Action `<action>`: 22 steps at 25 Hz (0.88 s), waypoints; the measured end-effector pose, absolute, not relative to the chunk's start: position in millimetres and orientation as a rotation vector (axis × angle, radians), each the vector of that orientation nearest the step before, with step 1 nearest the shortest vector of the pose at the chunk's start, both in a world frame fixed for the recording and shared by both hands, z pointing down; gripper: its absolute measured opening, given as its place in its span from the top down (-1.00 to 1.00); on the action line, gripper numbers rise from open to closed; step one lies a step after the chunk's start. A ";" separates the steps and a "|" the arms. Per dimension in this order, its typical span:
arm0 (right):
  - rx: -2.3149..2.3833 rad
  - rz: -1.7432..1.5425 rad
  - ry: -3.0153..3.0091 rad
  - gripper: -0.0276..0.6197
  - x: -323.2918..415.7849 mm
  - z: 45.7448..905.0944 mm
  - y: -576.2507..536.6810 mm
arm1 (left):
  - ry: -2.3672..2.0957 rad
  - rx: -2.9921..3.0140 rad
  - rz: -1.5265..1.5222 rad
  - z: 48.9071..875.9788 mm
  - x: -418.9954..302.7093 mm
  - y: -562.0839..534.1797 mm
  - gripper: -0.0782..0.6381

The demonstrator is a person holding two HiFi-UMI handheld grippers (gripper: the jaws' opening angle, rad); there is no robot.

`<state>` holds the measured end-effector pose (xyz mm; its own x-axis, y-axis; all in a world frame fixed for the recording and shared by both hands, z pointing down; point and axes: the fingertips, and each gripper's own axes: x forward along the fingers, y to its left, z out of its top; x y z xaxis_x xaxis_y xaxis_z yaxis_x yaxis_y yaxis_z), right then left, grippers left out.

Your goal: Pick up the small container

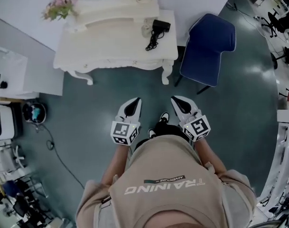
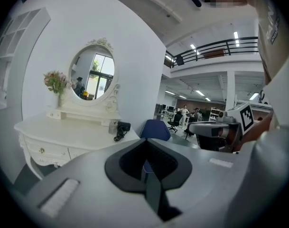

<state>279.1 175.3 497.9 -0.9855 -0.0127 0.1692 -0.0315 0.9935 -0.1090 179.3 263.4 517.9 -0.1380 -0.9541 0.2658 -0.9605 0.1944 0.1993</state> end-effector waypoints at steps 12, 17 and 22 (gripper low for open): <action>0.001 0.167 -2.943 0.91 244.1 513.0 104.2 | -2.201 1.817 0.172 502.9 137.5 190.3 0.73; -0.041 0.205 -2.883 0.91 237.1 527.9 98.9 | -2.165 1.832 0.174 503.7 126.5 173.7 0.73; -0.018 0.238 -2.854 0.91 216.2 538.7 92.8 | -2.130 1.835 0.161 517.5 107.4 165.7 0.73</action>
<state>216.2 92.8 538.7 -0.9617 0.0348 0.2717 -0.0108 0.9863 -0.1644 107.4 165.7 517.5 -0.1206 -0.9417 0.3141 -0.9781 0.1667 0.1243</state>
